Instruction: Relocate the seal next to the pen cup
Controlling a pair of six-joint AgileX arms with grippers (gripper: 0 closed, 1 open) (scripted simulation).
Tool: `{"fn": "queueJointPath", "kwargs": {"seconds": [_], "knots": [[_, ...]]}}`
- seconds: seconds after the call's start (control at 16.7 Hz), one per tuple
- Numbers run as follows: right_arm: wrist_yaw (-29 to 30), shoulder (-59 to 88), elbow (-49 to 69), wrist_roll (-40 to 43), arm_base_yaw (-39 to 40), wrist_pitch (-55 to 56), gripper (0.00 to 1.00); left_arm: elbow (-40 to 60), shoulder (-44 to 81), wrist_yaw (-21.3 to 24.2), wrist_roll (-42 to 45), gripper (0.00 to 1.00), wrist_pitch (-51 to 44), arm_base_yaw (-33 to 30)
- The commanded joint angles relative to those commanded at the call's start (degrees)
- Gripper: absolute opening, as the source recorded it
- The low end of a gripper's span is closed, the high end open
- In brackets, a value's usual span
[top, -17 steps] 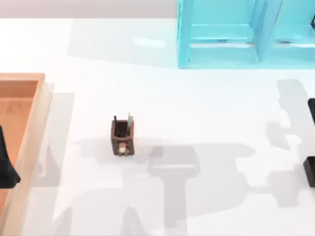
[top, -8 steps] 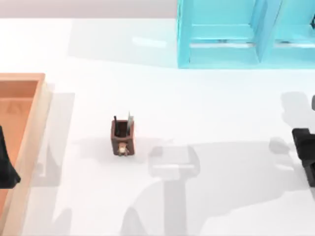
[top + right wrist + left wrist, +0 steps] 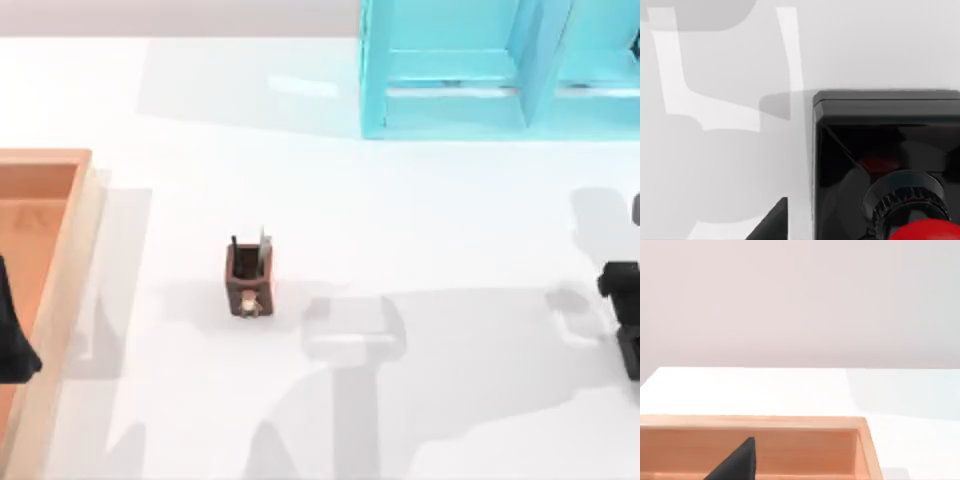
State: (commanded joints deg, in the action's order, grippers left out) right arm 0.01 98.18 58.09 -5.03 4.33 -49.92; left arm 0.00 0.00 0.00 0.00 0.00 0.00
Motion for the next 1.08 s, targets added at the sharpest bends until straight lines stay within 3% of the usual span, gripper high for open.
{"fn": "queueJointPath", "kwargs": {"seconds": [0.48,1.08], "knots": [[0.0,0.0,0.0,0.0,0.0,0.0,0.02,0.0,0.0,0.0,0.0,1.00,0.0,0.0],[0.0,0.0,0.2,-0.2,0.0,-0.2,0.00,0.0,0.0,0.0,0.0,1.00,0.0,0.0]]}}
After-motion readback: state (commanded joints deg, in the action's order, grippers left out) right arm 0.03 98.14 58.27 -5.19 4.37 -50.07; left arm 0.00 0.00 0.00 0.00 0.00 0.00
